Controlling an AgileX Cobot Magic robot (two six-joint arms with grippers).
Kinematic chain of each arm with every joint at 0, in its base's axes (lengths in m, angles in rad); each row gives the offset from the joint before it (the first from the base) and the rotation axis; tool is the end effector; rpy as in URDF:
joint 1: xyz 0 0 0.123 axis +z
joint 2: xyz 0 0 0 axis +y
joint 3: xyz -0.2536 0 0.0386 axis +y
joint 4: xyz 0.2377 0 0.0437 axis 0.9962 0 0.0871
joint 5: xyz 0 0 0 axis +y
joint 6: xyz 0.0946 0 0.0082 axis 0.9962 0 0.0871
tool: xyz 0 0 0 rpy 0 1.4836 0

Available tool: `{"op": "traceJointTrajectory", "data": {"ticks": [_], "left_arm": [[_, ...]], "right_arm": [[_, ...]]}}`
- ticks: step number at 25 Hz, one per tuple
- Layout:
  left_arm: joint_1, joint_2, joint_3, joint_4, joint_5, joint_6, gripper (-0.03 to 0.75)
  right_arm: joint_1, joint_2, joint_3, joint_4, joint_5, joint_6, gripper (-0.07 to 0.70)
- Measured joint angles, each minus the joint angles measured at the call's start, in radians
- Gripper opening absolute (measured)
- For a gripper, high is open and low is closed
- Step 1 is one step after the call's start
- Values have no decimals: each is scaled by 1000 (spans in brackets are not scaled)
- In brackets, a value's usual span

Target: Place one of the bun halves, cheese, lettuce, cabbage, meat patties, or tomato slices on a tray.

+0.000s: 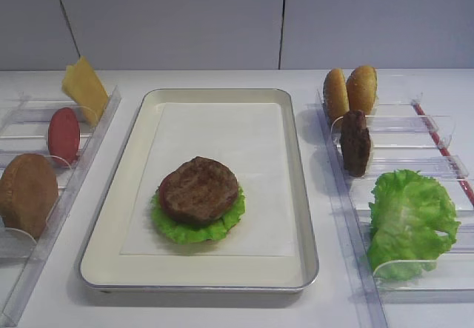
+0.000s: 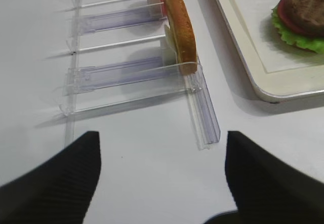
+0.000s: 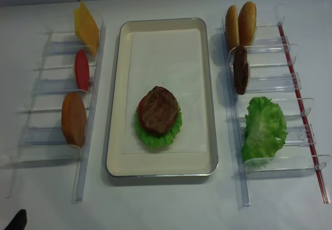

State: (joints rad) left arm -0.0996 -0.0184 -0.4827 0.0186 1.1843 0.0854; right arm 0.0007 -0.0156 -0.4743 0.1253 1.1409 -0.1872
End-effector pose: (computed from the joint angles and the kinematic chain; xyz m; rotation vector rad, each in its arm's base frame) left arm 0.0119 0.0005 0.2561 0.1978 2.1576 0.0145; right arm 0.0149 0.0108 0.2578 -0.2108 2.1174 0.0422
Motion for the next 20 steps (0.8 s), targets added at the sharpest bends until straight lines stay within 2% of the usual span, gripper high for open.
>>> {"op": "traceJointTrajectory", "data": {"ticks": [20], "left_arm": [[0,0,0,0,0,0,484]], "right_arm": [[0,0,0,5,0,-2,522]]}}
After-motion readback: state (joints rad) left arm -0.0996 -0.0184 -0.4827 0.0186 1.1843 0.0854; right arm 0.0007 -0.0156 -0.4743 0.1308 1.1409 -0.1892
